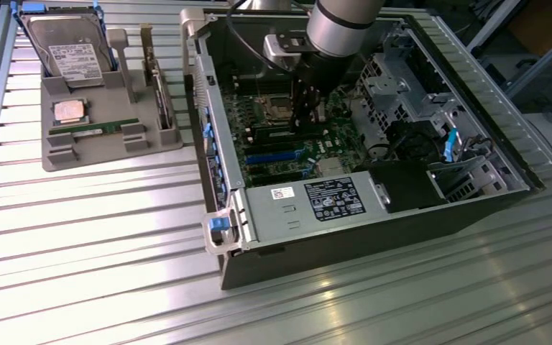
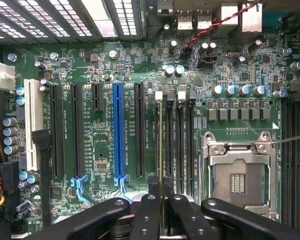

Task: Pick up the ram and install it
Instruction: 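Insert the ram into the slot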

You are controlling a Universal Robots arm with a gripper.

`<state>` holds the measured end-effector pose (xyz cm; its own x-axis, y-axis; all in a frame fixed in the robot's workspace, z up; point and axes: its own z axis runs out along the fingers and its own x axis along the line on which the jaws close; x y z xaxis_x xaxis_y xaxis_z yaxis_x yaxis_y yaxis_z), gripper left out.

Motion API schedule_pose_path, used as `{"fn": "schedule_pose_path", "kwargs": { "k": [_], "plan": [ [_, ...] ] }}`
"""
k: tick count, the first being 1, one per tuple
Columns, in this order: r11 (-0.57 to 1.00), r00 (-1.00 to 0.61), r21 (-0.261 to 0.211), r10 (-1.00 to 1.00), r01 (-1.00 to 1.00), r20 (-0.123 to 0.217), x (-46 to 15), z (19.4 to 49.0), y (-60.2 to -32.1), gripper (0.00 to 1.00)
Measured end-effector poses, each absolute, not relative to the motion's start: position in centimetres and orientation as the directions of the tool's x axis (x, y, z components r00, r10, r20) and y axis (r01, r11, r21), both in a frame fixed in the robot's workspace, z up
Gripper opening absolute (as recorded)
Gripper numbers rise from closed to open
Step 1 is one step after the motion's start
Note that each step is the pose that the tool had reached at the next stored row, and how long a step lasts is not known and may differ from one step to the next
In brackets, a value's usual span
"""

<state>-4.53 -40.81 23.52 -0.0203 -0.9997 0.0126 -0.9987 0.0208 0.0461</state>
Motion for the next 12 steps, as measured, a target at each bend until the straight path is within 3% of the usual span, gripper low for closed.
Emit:
{"fn": "schedule_pose_path", "kwargs": {
  "k": [12],
  "plan": [
    [0.019, -0.019, 0.046, -1.000, -0.999, 0.013, -4.53, 23.87, -40.61, 0.12]
  ]
}}
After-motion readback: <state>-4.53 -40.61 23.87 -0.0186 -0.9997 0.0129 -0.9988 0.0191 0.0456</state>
